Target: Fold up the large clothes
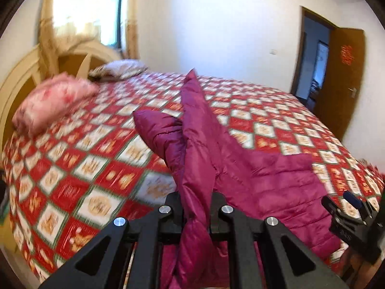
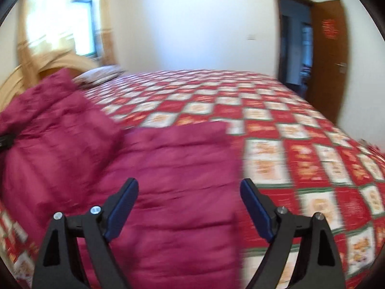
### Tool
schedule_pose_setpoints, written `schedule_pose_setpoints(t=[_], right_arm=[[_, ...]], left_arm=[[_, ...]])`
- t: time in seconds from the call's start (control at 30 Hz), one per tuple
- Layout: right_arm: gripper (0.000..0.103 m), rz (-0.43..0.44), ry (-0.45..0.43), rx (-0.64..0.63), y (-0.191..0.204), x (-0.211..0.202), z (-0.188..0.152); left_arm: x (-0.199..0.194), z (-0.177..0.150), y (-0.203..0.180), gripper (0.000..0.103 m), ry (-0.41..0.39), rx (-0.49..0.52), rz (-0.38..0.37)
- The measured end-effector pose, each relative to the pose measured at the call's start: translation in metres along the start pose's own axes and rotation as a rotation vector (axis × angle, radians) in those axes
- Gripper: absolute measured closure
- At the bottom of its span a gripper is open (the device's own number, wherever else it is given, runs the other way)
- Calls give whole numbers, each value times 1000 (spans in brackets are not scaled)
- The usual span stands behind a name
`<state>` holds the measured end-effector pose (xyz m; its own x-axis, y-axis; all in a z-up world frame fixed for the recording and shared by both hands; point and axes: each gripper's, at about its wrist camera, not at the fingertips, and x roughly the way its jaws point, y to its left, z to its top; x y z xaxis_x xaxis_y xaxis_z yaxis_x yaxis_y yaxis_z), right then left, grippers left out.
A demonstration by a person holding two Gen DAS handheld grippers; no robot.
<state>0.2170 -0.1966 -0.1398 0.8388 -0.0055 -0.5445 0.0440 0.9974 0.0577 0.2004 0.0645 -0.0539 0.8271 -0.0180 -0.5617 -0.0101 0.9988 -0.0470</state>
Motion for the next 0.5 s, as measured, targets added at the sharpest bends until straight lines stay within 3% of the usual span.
schedule_pose_setpoints(t=[0.1,0.27,0.5], right_arm=[[14,-109,44,73,-52,11,1],[14,-211,74,201,-117,11,-12],[14,-238,118,298,-164,12,-25]], left_arm=[[-9,14,-47,93,-42,85,-53],[-6,15,-129,93,-57,238,-123],[31,-47,-240,93,-13,565,-128]])
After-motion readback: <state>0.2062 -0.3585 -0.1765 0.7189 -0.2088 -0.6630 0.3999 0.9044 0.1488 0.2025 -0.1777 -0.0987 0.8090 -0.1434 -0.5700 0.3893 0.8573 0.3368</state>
